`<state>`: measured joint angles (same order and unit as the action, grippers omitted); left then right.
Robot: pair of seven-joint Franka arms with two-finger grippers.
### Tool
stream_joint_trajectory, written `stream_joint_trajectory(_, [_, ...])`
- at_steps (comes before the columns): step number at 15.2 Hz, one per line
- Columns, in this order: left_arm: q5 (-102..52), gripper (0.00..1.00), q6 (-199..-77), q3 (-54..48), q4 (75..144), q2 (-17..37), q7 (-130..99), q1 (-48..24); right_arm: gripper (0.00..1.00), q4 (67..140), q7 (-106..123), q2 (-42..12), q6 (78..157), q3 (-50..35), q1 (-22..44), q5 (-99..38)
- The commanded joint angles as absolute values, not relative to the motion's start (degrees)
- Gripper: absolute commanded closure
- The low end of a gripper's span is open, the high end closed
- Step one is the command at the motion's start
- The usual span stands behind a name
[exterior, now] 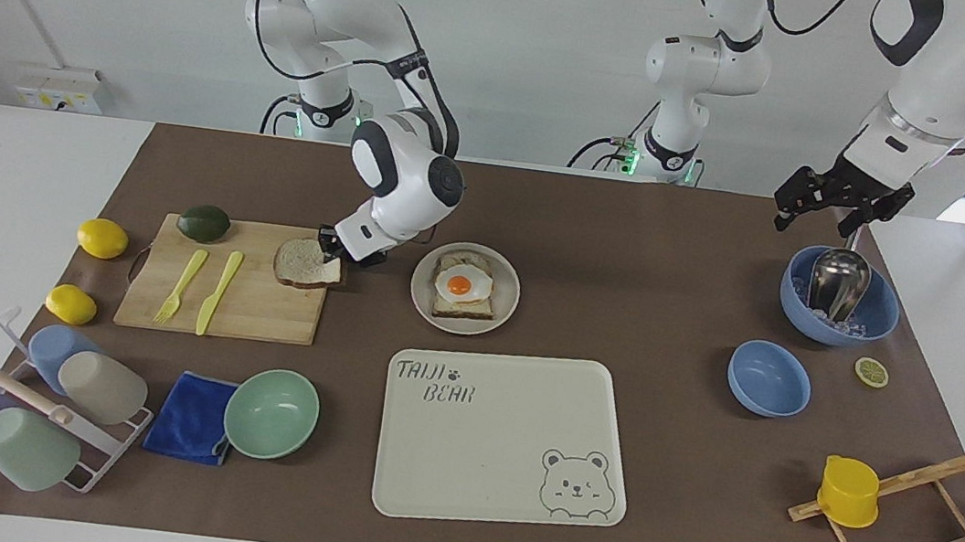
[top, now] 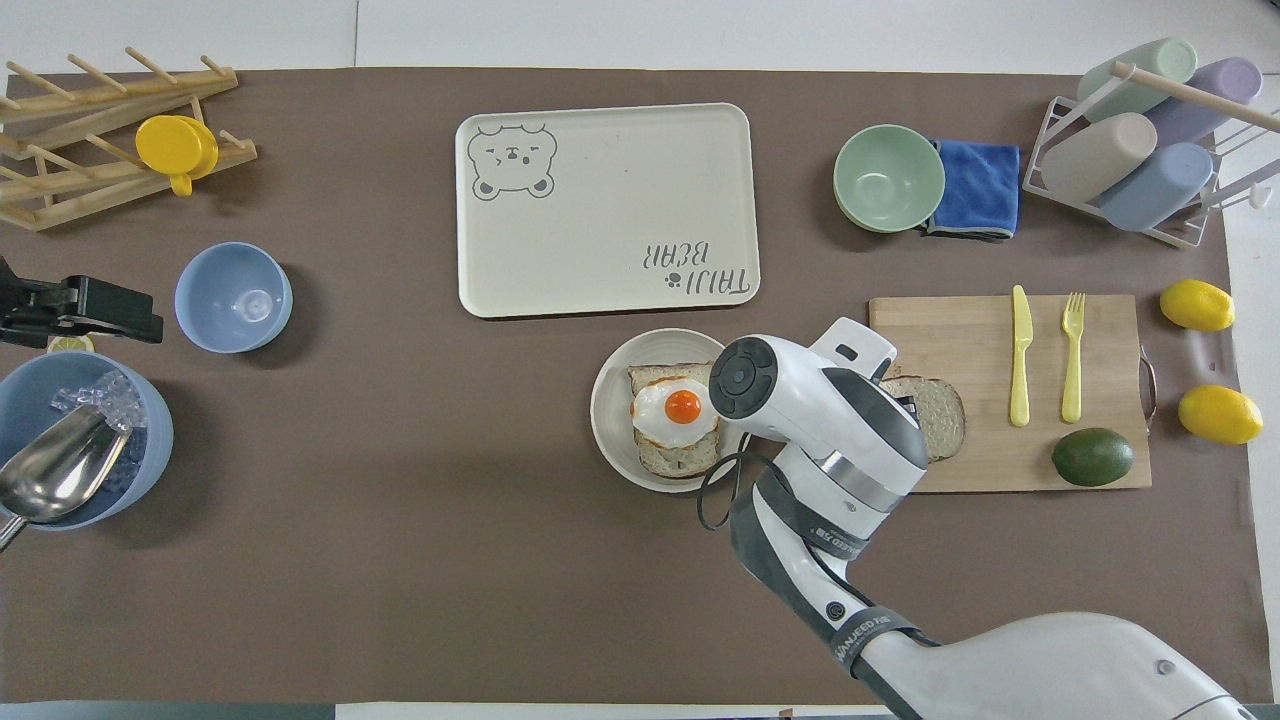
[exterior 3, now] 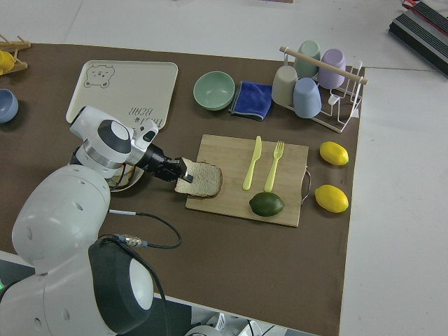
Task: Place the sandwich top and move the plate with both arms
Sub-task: 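Lower the bread slice onto the egg with the right gripper and release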
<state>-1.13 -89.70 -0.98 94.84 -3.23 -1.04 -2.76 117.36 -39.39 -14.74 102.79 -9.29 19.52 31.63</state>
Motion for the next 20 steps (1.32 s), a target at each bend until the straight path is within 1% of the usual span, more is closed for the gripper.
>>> stream_joint_trajectory(1, [-1.1,0.0,-89.3,-1.5,94.8,-3.7,-0.5,-2.1,1.0,107.5,-37.8,-17.1,94.5,-10.2,22.7,30.1])
stream_joint_trajectory(4, [-1.1,0.0,-89.3,-1.5,94.8,-3.7,-0.5,-2.1,1.0,97.2,-37.0,-20.0,88.3,-10.3,25.7,26.1])
stream_joint_trajectory(6, [-1.1,0.0,-89.3,-1.5,94.8,-3.7,-0.5,-2.1,1.0,92.4,-37.2,-22.1,88.2,-10.2,27.8,22.8])
stream_joint_trajectory(8, [-1.1,0.0,-89.3,-1.5,94.8,-3.6,-0.5,-2.1,1.0,89.7,-37.8,-22.9,88.6,-10.2,30.4,20.9])
stream_joint_trajectory(10, [-1.1,0.0,-89.3,-1.5,94.8,-3.7,-0.5,-2.1,1.0,89.5,-38.0,-22.9,89.3,-10.3,33.0,20.6])
stream_joint_trajectory(14, [-1.1,0.0,-89.3,-1.5,94.8,-3.7,-0.5,-2.1,1.0,90.7,-38.2,-23.3,93.2,-10.5,33.5,19.8])
stream_joint_trajectory(20, [-1.1,0.0,-89.3,-1.5,94.8,-3.7,-0.5,-2.1,1.0,97.0,-38.4,-22.1,101.2,-10.5,32.6,19.2])
